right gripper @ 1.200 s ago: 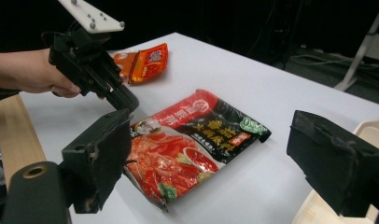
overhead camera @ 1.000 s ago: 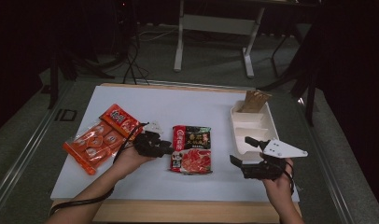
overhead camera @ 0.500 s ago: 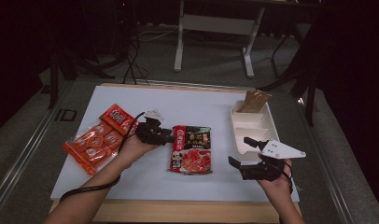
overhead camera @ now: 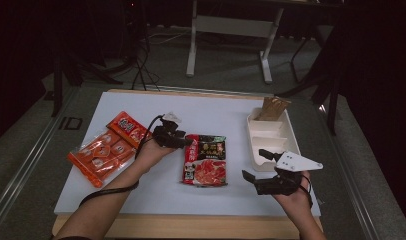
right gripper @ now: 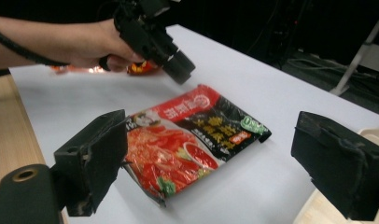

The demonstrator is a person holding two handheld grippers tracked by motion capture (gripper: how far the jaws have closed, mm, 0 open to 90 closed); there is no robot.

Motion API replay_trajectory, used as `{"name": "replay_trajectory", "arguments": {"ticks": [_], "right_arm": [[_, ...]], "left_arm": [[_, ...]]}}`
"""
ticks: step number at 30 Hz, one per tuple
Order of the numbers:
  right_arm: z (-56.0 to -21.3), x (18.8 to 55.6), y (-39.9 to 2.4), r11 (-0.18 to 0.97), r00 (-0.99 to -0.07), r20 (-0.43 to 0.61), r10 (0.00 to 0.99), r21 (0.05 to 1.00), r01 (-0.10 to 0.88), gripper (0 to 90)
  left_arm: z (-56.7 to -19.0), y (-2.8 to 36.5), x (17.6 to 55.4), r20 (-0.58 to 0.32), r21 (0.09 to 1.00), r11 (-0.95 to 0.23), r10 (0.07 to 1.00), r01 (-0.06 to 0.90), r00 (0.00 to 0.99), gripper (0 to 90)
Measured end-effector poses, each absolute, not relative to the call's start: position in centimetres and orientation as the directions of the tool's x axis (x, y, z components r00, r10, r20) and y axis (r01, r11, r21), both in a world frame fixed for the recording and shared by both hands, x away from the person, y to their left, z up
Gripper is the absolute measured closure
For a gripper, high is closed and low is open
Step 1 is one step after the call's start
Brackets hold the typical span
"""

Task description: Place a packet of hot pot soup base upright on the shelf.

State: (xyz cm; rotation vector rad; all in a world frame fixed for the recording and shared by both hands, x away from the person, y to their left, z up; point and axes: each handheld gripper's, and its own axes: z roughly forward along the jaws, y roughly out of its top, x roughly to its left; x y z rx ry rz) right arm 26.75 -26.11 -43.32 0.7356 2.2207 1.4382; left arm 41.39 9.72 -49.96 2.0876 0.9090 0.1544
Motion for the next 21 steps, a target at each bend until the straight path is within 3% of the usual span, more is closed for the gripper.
{"name": "replay_trajectory", "arguments": {"ticks": [10,21], "right_arm": [[-43.7,26.7,-25.8,0.357,-0.8,-0.027,0.599,0.903,0.237,16.2],[-44.0,26.6,-25.7,0.367,-0.807,-0.038,0.589,0.903,0.225,16.0]], "left_arm": [[-51.5,9.1,42.7,-0.205,0.716,-0.391,0.674,0.579,0.71,46.7],[-52.6,8.6,44.0,-0.215,0.688,-0.377,0.71,0.62,0.671,46.9]]}}
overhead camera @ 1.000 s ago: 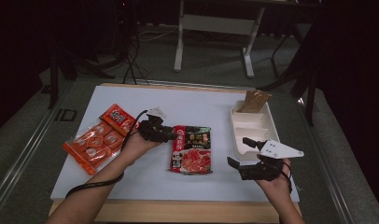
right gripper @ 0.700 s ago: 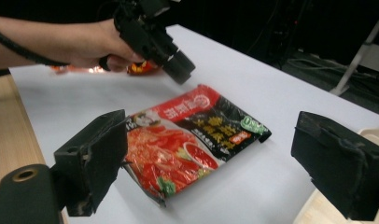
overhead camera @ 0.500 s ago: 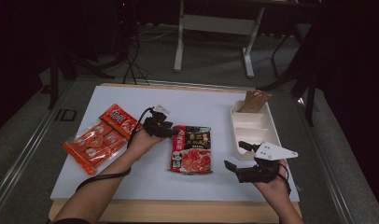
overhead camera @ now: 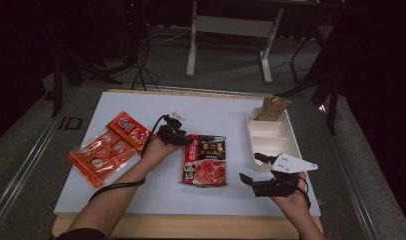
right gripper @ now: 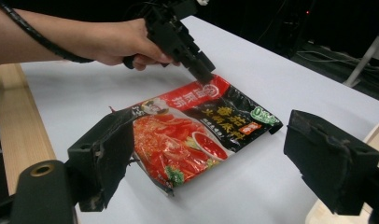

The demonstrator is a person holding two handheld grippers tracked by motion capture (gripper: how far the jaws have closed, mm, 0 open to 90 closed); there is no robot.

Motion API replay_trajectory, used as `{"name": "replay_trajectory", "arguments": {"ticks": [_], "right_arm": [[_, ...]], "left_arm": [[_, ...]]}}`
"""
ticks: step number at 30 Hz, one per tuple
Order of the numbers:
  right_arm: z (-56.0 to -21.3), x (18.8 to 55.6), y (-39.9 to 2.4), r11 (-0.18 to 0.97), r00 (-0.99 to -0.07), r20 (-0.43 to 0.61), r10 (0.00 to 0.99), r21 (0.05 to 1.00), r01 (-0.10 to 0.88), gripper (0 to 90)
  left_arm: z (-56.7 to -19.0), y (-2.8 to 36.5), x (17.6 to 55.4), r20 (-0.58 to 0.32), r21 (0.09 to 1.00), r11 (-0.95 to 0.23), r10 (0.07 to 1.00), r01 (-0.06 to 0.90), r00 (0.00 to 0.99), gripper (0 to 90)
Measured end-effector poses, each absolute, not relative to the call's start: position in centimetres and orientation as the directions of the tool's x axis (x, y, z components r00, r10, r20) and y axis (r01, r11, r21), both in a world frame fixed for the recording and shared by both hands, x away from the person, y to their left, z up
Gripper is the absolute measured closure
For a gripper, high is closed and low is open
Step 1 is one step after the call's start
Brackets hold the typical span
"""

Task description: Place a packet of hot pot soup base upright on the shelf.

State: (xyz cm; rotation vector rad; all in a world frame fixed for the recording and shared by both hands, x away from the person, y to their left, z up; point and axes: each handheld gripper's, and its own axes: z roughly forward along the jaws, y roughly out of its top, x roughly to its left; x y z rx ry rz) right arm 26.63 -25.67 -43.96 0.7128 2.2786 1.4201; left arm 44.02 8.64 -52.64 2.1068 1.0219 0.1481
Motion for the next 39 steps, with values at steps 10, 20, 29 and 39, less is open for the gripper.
{"name": "replay_trajectory", "arguments": {"ticks": [10,20,29,39], "right_arm": [[-44.2,26.7,-25.5,0.385,-0.814,-0.041,0.58,0.894,0.229,16.0],[-44.3,26.8,-25.3,0.39,-0.81,-0.041,0.586,0.889,0.238,15.6],[-44.5,27.0,-25.3,0.389,-0.804,-0.027,0.594,0.884,0.258,15.7],[-44.2,27.2,-25.7,0.359,-0.797,-0.011,0.603,0.897,0.259,12.5]], "left_arm": [[-54.3,7.7,44.5,-0.227,0.649,-0.393,0.717,0.651,0.659,57.5],[-53.6,7.0,43.8,-0.193,0.659,-0.412,0.716,0.63,0.671,80.8],[-51.9,6.5,43.4,-0.214,0.694,-0.372,0.71,0.616,0.67,84.7],[-48.7,6.3,41.4,-0.21,0.768,-0.33,0.68,0.548,0.703,86.2]]}}
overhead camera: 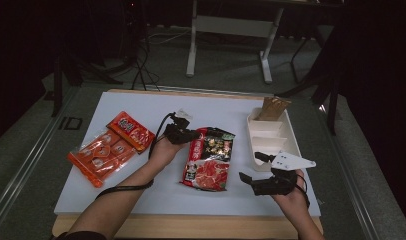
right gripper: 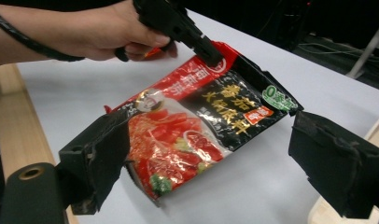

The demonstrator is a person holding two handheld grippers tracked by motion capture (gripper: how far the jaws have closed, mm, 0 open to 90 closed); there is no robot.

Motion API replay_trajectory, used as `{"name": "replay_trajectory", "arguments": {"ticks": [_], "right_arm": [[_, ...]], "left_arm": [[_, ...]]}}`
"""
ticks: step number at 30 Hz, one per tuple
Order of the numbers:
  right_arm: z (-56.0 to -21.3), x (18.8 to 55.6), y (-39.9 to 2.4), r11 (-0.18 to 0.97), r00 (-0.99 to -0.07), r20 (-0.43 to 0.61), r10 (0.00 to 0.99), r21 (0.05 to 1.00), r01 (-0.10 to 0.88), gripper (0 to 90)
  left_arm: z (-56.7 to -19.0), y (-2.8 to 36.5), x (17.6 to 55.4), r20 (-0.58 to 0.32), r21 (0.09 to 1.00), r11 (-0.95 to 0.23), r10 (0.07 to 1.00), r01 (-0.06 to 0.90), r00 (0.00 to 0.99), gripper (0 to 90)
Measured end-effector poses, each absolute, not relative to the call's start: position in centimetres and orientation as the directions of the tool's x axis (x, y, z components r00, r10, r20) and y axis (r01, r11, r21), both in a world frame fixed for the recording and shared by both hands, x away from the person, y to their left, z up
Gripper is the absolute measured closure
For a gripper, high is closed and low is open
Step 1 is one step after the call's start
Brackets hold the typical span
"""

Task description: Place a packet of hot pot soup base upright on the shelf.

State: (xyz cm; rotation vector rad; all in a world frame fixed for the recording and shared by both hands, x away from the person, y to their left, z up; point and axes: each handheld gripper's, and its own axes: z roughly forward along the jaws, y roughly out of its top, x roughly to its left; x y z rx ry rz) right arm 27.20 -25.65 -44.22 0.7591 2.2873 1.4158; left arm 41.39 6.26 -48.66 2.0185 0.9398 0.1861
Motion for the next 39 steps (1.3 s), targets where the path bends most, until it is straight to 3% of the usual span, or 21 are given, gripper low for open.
{"name": "replay_trajectory", "arguments": {"ticks": [9,17,25,30,36,39], "right_arm": [[-44.1,27.1,-25.7,0.354,-0.785,-0.024,0.619,0.901,0.252,10.9],[-44.0,27.4,-26.1,0.402,-0.745,-0.139,0.653,0.896,0.186,13.6],[-43.6,27.4,-26.7,0.343,-0.717,-0.05,0.695,0.9,0.27,11.2],[-43.2,27.1,-26.2,0.362,-0.719,-0.063,0.693,0.892,0.27,10.1],[-43.6,26.9,-25.2,0.396,-0.733,-0.066,0.677,0.872,0.288,10.2],[-43.5,27.1,-25.4,0.364,-0.726,-0.037,0.687,0.882,0.3,13.0]], "left_arm": [[-47.0,6.5,39.9,-0.221,0.798,-0.308,0.65,0.518,0.727,86.4],[-46.0,6.6,38.7,-0.218,0.819,-0.297,0.631,0.491,0.745,86.8],[-44.6,6.0,37.3,-0.202,0.845,-0.294,0.596,0.446,0.777,86.8],[-43.7,6.0,36.4,-0.231,0.863,-0.259,0.562,0.434,0.794,86.7],[-43.0,6.4,35.8,-0.203,0.88,-0.259,0.552,0.398,0.809,86.7],[-42.8,6.7,35.7,-0.213,0.884,-0.247,0.541,0.396,0.814,86.7]]}}
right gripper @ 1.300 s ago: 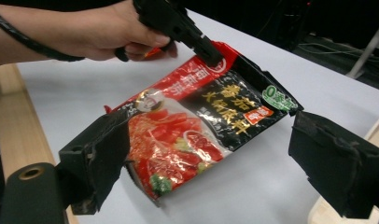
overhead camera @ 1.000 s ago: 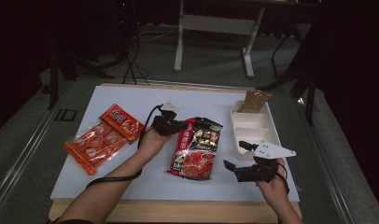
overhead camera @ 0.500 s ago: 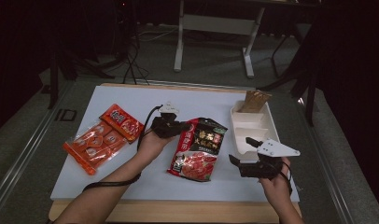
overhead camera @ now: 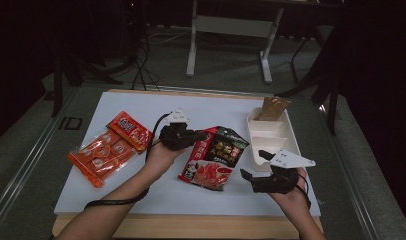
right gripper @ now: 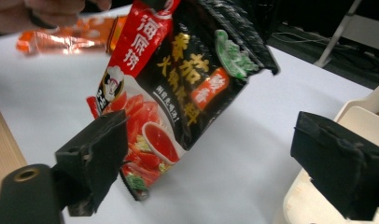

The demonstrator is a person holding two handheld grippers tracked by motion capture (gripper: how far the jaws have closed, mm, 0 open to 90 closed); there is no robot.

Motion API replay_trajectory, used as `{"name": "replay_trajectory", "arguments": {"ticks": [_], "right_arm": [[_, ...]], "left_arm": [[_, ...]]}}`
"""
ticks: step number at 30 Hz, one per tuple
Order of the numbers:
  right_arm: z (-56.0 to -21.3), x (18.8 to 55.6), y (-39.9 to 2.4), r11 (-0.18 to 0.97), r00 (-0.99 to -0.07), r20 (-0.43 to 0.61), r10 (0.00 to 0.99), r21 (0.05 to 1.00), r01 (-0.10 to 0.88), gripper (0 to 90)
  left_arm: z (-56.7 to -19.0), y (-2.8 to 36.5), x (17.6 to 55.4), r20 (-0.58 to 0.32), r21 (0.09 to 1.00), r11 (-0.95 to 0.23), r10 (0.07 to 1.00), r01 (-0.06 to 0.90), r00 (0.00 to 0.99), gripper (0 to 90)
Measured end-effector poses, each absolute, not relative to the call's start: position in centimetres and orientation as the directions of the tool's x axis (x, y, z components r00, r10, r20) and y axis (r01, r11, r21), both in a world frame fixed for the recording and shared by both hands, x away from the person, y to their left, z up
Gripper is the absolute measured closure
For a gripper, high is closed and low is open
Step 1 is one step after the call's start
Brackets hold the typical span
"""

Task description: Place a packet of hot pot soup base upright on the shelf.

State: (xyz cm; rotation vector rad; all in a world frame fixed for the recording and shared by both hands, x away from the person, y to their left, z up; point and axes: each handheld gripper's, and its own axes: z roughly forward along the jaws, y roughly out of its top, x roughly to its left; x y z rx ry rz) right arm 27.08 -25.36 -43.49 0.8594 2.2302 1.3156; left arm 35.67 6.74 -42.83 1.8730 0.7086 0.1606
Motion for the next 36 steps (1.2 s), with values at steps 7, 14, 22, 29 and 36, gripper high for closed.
{"name": "replay_trajectory", "arguments": {"ticks": [7,14,22,29,36], "right_arm": [[-42.4,27.3,-25.8,0.336,-0.71,-0.039,0.703,0.898,0.284,15.7],[-41.3,27.9,-25.2,0.324,-0.719,-0.045,0.694,0.91,0.256,16.1],[-40.5,29.0,-24.3,0.299,-0.746,-0.004,0.666,0.918,0.262,23.3],[-40.1,29.2,-24.0,0.297,-0.775,0.027,0.632,0.915,0.274,50.2],[-39.0,29.3,-24.3,0.271,-0.797,0.071,0.6,0.919,0.286,70.6]], "left_arm": [[-42.1,7.4,35.1,-0.199,0.905,-0.233,0.504,0.355,0.84,86.6],[-41.2,7.5,34.6,-0.206,0.931,-0.187,0.44,0.313,0.874,86.6],[-40.8,7.1,33.8,-0.203,0.949,-0.142,0.412,0.283,0.888,86.6],[-40.5,6.9,33.5,-0.214,0.959,-0.084,0.403,0.269,0.89,86.6],[-40.6,6.5,33.3,-0.212,0.959,-0.091,0.395,0.268,0.894,86.5]]}}
